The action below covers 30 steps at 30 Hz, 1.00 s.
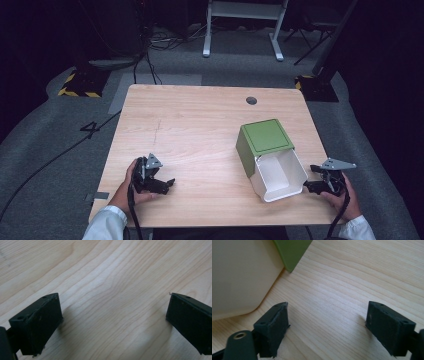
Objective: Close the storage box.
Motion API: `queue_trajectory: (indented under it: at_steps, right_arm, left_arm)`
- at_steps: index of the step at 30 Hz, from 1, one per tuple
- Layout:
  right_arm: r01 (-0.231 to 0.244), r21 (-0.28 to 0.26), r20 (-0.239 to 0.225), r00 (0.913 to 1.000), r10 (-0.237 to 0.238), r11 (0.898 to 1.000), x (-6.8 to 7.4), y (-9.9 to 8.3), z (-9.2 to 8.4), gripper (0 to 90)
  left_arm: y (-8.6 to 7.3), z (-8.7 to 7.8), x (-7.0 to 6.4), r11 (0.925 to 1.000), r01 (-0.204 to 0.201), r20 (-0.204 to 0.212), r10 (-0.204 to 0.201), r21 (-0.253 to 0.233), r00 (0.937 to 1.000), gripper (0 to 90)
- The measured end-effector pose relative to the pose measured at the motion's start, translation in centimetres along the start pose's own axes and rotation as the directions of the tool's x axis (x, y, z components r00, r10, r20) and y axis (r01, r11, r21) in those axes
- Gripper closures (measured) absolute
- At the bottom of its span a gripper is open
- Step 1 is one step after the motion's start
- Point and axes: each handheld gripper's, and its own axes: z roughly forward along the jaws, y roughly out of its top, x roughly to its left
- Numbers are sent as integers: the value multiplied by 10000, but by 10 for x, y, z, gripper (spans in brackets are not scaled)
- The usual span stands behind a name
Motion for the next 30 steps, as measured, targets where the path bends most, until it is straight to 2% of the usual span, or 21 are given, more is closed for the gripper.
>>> queue_trajectory:
  at_steps: [5,6,8,13,15,17,23,24,25,30]
  right_arm:
    - [-4,-79,-14,10000,4,10000,-1,-3,-7,213]
    - [-137,-37,-273,9995,135,9999,-1,-7,-12,222]
    - [-125,-80,-308,9995,123,9999,-1,-8,-14,222]
    - [-38,-582,-648,9979,0,9983,2,-13,-36,245]
    - [140,-899,-938,9953,-224,9959,4,-10,-48,269]
    - [397,-1217,-956,9941,-515,9918,9,-5,-60,285]
    - [792,-1552,-1003,9904,-955,9847,18,8,-73,289]
    - [907,-1752,-1057,9883,-1103,9803,21,14,-78,289]
    - [907,-1752,-1057,9883,-1103,9803,21,14,-78,289]
    - [1359,-2126,-1095,9807,-1618,9676,33,28,-91,289]
  left_arm:
    - [0,0,-1,9999,-166,118,166,-1,9998,4]
    - [0,0,-1,9998,-195,155,195,12,9997,4]
    - [0,0,-1,9998,-197,183,196,6,9996,4]
    - [1,1,-2,9998,-167,143,166,46,9998,4]
    - [2,1,-1,9998,-197,167,197,21,9997,4]
    - [2,2,-2,9999,-154,189,153,13,9997,4]
    - [2,2,-2,9998,-175,182,174,10,9997,5]
    - [2,2,-2,9999,-136,192,136,4,9997,5]
    - [2,2,-2,9999,-136,192,136,4,9997,5]
    - [2,2,-2,9999,-168,179,168,9,9997,5]
